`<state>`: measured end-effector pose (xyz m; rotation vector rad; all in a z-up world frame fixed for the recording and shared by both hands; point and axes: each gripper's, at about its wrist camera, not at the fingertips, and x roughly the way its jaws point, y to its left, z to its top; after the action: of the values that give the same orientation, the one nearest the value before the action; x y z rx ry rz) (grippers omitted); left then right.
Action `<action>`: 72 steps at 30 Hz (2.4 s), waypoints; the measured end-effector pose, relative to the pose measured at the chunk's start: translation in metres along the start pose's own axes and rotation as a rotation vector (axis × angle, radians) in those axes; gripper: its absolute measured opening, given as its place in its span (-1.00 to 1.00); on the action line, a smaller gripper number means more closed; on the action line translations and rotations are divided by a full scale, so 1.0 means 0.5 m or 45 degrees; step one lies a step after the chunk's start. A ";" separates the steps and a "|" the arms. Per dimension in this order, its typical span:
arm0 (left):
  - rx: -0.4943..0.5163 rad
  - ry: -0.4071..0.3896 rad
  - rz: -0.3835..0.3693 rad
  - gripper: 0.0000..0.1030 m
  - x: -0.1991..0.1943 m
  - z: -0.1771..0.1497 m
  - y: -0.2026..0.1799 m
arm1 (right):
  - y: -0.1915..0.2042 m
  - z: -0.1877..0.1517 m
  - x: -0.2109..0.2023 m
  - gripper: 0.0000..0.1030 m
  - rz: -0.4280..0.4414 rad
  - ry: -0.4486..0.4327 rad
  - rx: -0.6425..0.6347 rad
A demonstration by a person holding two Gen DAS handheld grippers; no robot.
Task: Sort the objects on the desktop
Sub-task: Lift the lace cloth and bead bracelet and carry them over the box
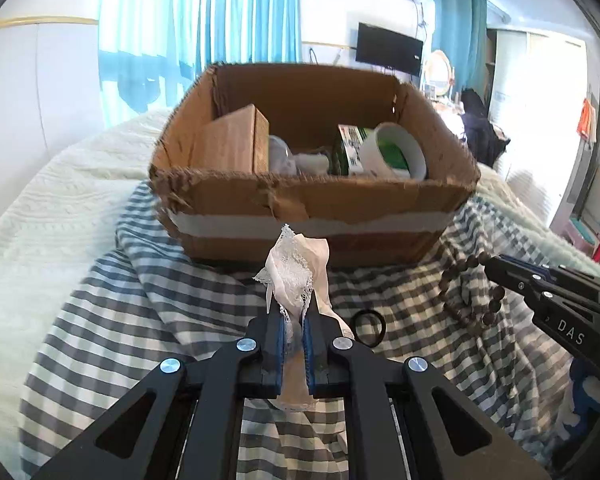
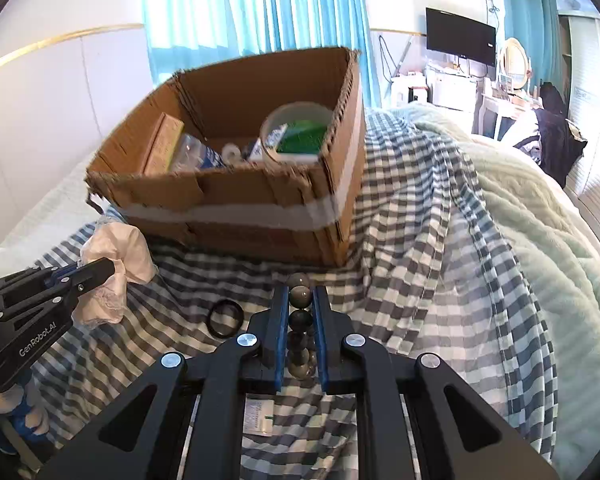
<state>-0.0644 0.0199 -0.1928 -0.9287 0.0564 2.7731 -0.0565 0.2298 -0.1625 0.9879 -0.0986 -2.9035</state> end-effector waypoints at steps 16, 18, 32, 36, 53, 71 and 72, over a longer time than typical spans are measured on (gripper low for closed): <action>0.008 -0.128 0.034 -0.85 -0.065 0.078 -0.001 | 0.062 0.049 -0.073 -0.78 0.068 -0.176 -0.056; 0.011 -0.139 0.040 -0.85 -0.069 0.091 0.001 | 0.065 0.056 -0.079 -0.78 0.067 -0.194 -0.057; 0.068 -0.235 0.061 -0.85 -0.095 0.186 -0.002 | 0.083 0.138 -0.131 -0.78 0.132 -0.316 -0.053; 0.043 -0.266 0.062 -0.85 -0.105 0.216 0.013 | 0.089 0.160 -0.152 -0.79 0.155 -0.362 -0.054; 0.051 -0.297 0.096 -0.85 -0.056 0.296 0.035 | 0.111 0.252 -0.143 -0.78 0.169 -0.435 -0.096; 0.075 -0.244 0.102 -0.85 0.109 0.346 0.028 | 0.040 0.315 -0.001 -0.78 0.103 -0.378 -0.092; 0.078 -0.235 0.101 -0.85 0.122 0.349 0.029 | 0.035 0.318 0.010 -0.78 0.100 -0.373 -0.088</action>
<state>-0.2182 0.0356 -0.0902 -0.6661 0.1501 2.8990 -0.1568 0.2176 -0.0381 0.5312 -0.0509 -2.9341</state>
